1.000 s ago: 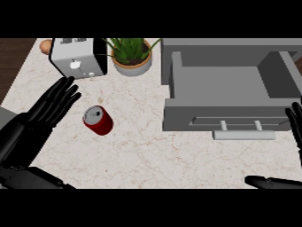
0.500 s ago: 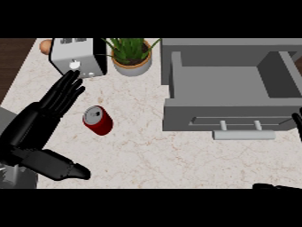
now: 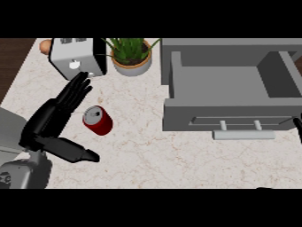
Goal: Pick up the can, place it into the drawer and close the drawer
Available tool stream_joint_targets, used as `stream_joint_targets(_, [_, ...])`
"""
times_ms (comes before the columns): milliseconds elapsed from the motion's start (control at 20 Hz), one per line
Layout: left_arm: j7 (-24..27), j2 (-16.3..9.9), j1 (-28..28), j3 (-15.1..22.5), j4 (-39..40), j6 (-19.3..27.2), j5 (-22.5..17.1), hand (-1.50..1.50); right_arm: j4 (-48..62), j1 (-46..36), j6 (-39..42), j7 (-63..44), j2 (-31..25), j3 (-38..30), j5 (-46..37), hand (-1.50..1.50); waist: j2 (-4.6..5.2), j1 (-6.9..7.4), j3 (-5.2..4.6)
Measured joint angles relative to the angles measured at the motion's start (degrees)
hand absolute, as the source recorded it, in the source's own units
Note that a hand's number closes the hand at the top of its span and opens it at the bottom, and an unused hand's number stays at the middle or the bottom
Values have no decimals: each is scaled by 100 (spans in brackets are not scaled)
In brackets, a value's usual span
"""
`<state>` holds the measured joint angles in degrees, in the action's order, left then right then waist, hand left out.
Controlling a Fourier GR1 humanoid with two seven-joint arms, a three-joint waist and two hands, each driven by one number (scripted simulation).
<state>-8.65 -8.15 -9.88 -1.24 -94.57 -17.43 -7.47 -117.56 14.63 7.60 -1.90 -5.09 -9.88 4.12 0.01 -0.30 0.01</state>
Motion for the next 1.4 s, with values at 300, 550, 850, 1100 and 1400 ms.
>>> stream_joint_targets(300, [482,138,87,19,435,78,316,-150,-4,-194,48,-188,-35,-145,53,-150,-1,9,-2])
stream_joint_targets(550, [912,72,24,-118,967,22,478,-150,87,-84,195,-9,31,-226,48,-150,-2,6,-2])
stream_joint_targets(850, [1651,-63,-53,-313,1804,-69,671,-150,-19,-28,235,-33,134,-143,-87,-150,-1,4,-3])
stream_joint_targets(1100, [2166,-125,-139,-386,2454,-64,878,-150,-22,75,259,104,264,-113,-171,-150,0,0,-3])
stream_joint_targets(1400, [2602,-286,-300,-525,3074,-205,963,-150,74,-151,246,-7,226,-233,-171,-150,0,3,-1])
